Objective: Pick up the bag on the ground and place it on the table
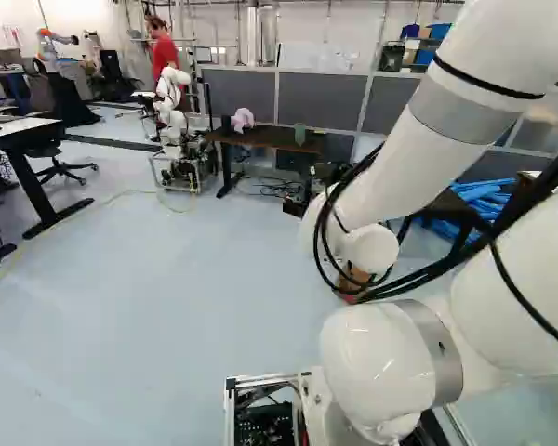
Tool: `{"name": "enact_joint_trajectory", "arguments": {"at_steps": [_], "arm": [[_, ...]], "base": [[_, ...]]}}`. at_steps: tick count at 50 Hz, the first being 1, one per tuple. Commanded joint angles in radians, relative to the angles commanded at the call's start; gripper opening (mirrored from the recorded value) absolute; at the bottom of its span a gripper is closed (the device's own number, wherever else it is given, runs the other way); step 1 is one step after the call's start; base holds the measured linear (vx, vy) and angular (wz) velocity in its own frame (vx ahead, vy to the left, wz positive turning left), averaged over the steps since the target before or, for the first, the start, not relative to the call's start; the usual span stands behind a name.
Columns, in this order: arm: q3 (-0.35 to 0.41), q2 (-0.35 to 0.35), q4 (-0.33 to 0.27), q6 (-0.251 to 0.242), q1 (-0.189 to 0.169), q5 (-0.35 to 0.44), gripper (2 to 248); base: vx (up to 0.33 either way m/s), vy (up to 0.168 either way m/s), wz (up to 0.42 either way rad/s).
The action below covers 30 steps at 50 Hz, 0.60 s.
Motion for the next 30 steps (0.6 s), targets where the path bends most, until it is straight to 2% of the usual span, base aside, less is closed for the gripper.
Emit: {"name": "enact_joint_trajectory", "arguments": {"at_steps": [30], "arm": [[0.0,0.0,0.0,0.0,0.0,0.0,247]], "base": [[0.015,0.006,0.012]]}}
